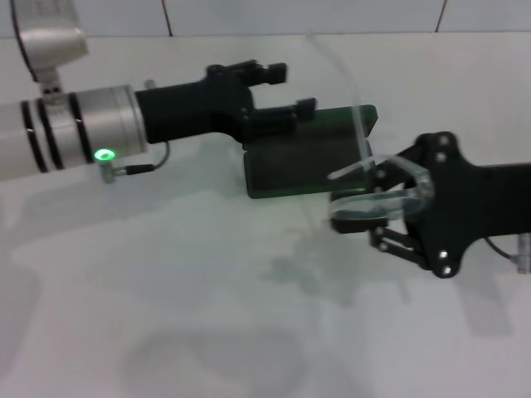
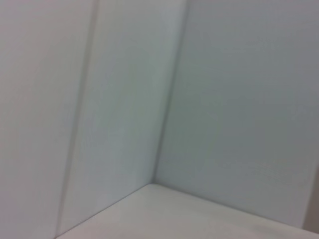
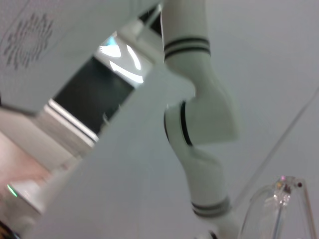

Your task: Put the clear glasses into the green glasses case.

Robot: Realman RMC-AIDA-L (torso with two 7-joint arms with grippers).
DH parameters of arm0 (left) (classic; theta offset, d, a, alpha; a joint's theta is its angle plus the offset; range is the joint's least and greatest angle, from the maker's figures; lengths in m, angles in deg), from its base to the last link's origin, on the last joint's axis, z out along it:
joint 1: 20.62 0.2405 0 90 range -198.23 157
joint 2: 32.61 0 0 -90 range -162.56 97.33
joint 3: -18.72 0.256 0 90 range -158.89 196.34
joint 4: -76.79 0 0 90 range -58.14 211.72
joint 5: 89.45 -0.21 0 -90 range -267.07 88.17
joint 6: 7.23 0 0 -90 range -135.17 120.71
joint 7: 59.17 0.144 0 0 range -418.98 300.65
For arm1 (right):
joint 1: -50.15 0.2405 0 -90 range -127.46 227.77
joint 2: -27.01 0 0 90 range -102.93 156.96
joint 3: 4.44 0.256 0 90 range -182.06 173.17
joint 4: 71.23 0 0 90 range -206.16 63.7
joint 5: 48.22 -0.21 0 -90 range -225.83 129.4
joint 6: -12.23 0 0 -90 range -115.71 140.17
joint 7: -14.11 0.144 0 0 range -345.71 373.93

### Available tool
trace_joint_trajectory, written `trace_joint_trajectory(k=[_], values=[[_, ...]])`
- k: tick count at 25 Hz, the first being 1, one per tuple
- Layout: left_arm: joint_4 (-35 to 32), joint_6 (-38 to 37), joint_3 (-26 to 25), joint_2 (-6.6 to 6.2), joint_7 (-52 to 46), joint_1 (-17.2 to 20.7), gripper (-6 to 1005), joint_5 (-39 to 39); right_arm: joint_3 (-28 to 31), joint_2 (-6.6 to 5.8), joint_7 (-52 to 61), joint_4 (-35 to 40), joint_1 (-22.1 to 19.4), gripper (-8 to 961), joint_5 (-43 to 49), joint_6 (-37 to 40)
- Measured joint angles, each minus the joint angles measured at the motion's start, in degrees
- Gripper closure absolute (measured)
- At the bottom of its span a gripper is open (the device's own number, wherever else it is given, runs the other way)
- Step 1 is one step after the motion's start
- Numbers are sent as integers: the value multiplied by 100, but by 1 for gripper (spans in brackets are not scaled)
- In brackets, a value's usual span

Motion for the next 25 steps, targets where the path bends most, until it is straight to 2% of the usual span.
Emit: trace_joint_trajectory(k=[5,8,13,20,25], values=[[-442,15,0,29,573,-7,208,193,-262,-5,387,-752,587,839,8,-23],[-601,-18,0,29,935,64,208,549,-436,-11,717,-1024,759,840,26,-254],[-764,-82,0,24,1402,257,209,973,-489,-41,1522,-1051,779,840,29,-650],[-818,-125,0,24,1558,293,209,974,-462,-79,2521,-1012,803,840,30,-1146],[-815,-124,0,27,1560,281,210,970,-477,-108,2804,-1008,833,840,96,-1363]])
